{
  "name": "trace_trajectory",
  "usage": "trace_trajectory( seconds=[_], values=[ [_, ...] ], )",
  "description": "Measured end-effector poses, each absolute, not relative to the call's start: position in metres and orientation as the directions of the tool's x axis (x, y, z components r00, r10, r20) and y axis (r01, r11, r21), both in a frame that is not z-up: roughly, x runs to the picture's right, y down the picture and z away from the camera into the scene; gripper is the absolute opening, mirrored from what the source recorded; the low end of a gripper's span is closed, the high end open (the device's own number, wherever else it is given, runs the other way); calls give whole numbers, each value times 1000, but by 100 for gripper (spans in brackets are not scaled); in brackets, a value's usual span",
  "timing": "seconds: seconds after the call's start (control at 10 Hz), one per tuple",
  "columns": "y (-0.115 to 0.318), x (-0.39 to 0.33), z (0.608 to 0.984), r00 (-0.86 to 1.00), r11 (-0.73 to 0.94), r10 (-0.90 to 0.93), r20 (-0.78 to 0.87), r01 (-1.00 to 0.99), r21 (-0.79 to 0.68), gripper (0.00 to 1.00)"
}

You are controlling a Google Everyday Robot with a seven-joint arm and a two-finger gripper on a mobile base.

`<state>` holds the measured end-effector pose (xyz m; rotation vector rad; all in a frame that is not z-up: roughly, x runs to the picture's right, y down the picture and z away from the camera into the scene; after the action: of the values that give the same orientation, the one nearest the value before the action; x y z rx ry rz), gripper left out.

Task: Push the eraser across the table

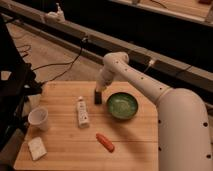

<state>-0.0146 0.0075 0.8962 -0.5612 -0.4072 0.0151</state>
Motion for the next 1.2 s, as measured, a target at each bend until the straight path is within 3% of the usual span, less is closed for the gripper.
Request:
trace_trajectory(
  seconds=[1.2],
  values=[
    [36,23,960,920,778,292,263,-68,-625,0]
  ],
)
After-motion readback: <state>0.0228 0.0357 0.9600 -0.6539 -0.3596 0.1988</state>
